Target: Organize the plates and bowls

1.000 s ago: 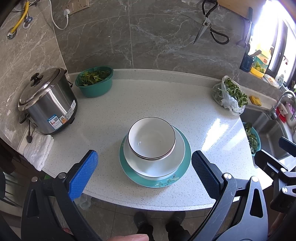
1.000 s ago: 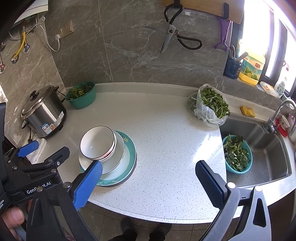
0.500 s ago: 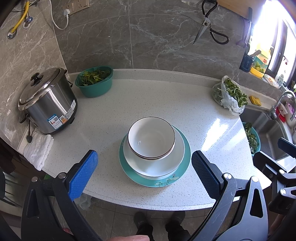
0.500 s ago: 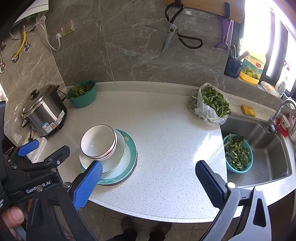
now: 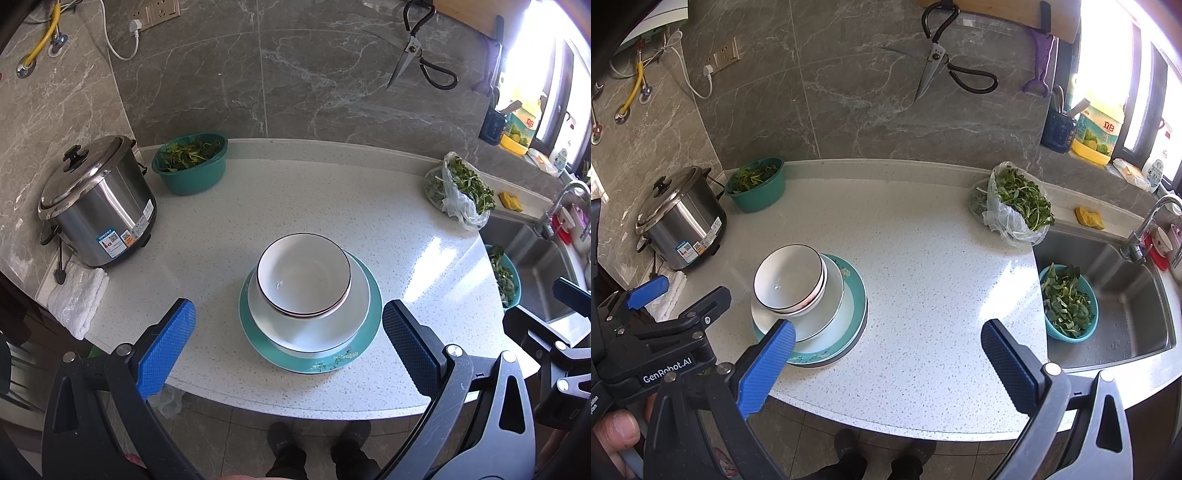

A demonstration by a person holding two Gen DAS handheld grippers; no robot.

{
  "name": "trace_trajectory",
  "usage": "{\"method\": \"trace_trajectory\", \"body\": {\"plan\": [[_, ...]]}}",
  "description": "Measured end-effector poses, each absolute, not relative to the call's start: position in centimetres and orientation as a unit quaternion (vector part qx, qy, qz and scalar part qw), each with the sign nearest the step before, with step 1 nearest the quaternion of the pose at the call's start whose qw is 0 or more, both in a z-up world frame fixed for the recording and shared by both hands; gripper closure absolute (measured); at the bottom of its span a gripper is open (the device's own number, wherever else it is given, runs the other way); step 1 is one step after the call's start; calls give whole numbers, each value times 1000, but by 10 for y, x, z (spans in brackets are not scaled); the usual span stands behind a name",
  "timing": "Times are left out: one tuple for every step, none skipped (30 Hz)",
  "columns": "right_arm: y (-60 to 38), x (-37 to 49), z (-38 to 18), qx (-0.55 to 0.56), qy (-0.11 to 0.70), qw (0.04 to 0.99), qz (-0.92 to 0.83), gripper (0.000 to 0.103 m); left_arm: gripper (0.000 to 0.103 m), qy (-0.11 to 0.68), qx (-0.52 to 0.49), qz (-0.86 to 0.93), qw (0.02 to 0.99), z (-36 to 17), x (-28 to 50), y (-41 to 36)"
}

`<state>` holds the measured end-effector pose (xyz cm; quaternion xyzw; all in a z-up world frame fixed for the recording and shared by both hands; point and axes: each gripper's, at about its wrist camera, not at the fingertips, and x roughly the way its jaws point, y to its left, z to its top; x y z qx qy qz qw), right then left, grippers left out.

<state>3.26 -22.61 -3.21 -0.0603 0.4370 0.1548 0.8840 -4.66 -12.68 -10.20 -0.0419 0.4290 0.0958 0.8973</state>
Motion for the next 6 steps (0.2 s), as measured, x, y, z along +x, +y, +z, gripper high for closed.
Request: {"method": "trace_trajectory", "body": {"plan": [[-227,33,-32,-60,437,884,155,0,0,428,-42,96,898,-102,-48,-127],[-227,33,-32,-61,437,884,156,0,0,427,-42,96,898,-102,-48,-128],[-227,32,-33,-61,438,883,155,0,0,428,-42,95,898,-102,-49,-128],[-227,32,-33,-61,438,883,155,0,0,428,-43,95,898,-102,-49,-129],[-227,32,-33,-61,439,883,156,0,0,428,-44,95,898,-102,-49,-129],[-228,34,-33,-61,440,882,157,0,0,429,-45,95,897,-102,-49,-129]]}}
